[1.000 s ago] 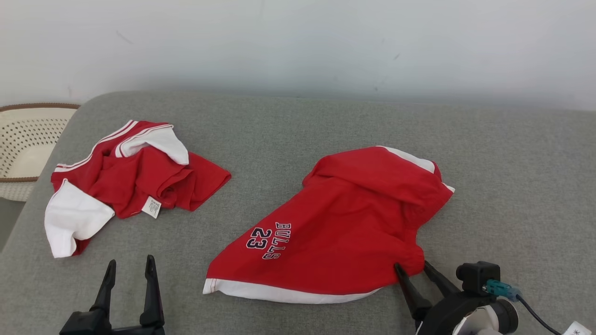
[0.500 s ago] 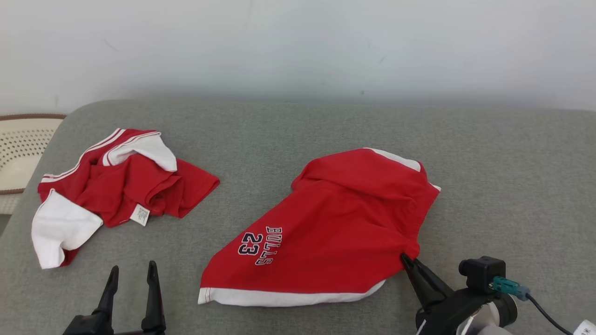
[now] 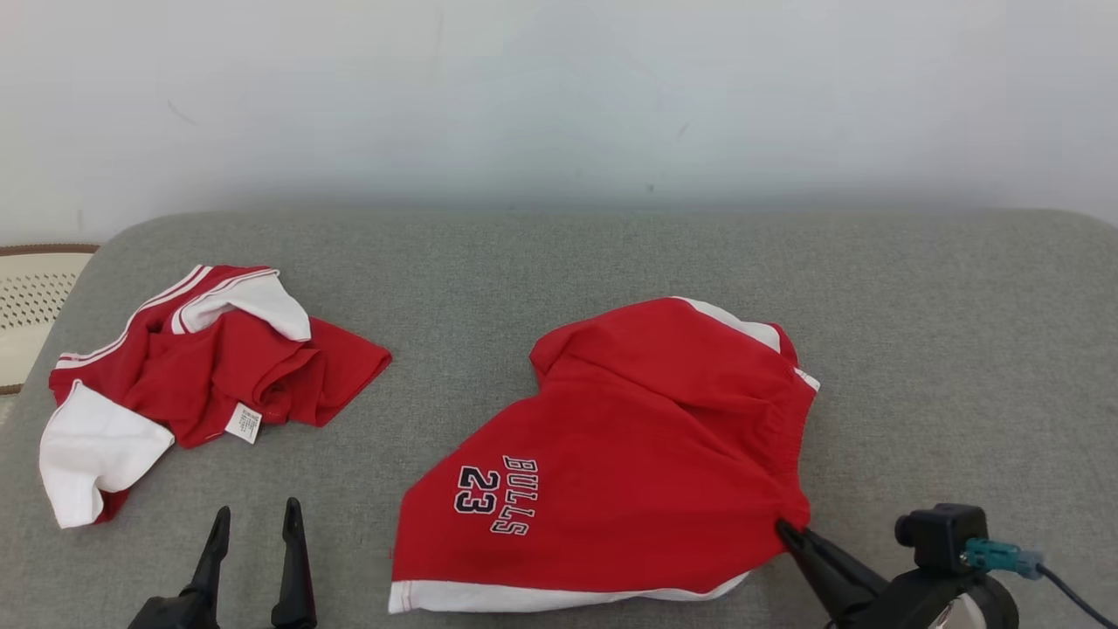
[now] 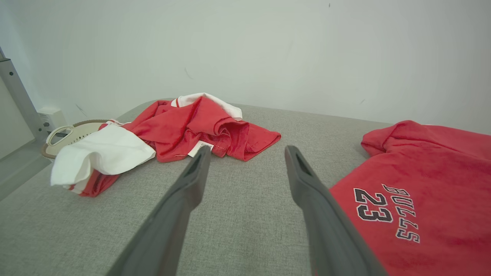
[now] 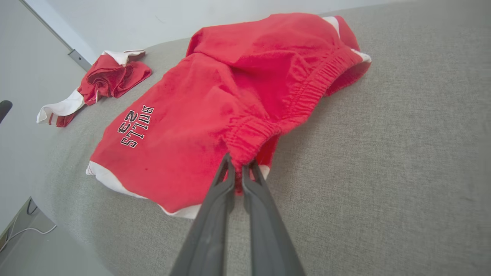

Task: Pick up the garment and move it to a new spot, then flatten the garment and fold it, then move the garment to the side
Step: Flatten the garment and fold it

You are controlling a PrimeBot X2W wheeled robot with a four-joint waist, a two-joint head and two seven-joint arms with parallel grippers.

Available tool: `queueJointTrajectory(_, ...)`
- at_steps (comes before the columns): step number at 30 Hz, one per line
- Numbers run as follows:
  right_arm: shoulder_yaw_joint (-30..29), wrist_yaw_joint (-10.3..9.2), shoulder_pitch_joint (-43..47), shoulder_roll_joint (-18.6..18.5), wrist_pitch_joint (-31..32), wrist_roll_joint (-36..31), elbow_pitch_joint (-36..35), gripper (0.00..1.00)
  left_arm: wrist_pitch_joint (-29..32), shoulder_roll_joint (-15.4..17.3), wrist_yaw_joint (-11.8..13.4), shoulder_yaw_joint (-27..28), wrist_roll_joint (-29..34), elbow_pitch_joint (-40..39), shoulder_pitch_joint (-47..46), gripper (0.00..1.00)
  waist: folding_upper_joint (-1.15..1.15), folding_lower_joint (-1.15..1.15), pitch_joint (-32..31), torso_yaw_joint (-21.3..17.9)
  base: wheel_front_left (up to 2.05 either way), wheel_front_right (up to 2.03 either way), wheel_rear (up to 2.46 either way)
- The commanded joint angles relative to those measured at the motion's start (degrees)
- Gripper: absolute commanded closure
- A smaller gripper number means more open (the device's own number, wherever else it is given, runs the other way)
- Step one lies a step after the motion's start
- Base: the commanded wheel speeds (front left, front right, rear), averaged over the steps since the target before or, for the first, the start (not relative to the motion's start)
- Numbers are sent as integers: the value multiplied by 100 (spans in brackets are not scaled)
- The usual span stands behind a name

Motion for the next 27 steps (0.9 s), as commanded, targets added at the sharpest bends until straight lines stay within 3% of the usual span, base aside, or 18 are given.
queueJointTrajectory(1,-99,5,55,19,35,-81,-70,100,-22,1,26,-23,-34,26,81,0,0,1,-8,14,0,0,0)
queueJointTrajectory(11,-207,5,-381,364,10,-603,404,100,-22,1,26,-133,-71,70,51,0,0,1,-65,181,0,0,0)
queueJointTrajectory(27,542,5,-1787,827,-519,-511,2655,100,-23,0,22,-353,-86,119,-115,0,0,1,51,549,0,0,0)
